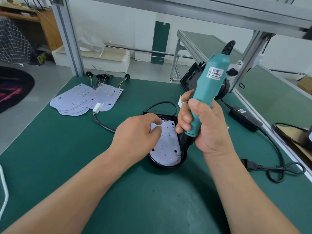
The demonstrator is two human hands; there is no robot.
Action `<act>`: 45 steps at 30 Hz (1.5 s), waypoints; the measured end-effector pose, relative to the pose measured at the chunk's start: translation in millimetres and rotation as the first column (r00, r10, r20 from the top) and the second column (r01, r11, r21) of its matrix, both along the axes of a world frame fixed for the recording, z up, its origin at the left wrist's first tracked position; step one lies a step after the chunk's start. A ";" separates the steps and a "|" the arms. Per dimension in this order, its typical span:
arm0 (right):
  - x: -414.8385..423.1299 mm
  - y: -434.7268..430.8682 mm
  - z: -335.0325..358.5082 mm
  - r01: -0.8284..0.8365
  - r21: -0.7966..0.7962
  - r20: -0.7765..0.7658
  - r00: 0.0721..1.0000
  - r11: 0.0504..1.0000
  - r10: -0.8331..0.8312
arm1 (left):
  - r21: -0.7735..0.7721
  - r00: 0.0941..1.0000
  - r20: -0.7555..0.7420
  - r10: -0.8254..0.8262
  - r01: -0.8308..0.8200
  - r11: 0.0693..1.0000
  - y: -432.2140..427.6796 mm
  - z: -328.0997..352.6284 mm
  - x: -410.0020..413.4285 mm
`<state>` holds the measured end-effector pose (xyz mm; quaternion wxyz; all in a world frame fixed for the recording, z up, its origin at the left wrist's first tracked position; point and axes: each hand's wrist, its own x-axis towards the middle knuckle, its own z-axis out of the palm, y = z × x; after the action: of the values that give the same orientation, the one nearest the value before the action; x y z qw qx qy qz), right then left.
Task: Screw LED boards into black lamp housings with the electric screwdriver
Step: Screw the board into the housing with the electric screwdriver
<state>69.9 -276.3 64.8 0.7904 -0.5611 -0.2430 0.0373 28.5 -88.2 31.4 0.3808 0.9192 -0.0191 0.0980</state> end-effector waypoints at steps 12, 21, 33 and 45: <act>-5.2 -3.1 16.9 0.104 0.273 -0.003 0.994 0.956 -0.107 | 0.128 0.955 -0.007 -0.297 0.295 0.947 -2.5 12.6 -13.2; -7.8 -8.6 23.9 0.160 0.386 0.003 0.985 0.908 -0.174 | 0.256 0.944 0.044 -0.327 0.306 0.917 -7.9 16.4 -18.0; -10.7 -6.0 23.1 0.170 0.447 -0.039 0.985 0.878 -0.171 | 0.219 0.952 0.055 -0.301 0.283 0.934 -13.0 11.3 -16.7; -11.9 -2.5 22.4 0.176 0.464 -0.065 0.984 0.868 -0.165 | 0.247 0.954 0.057 -0.296 0.273 0.930 -11.7 9.7 -14.8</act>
<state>57.9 -278.9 87.2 0.9052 -0.3726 -0.1851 -0.0861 13.7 -99.9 41.0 0.2777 0.9398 -0.1814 0.0816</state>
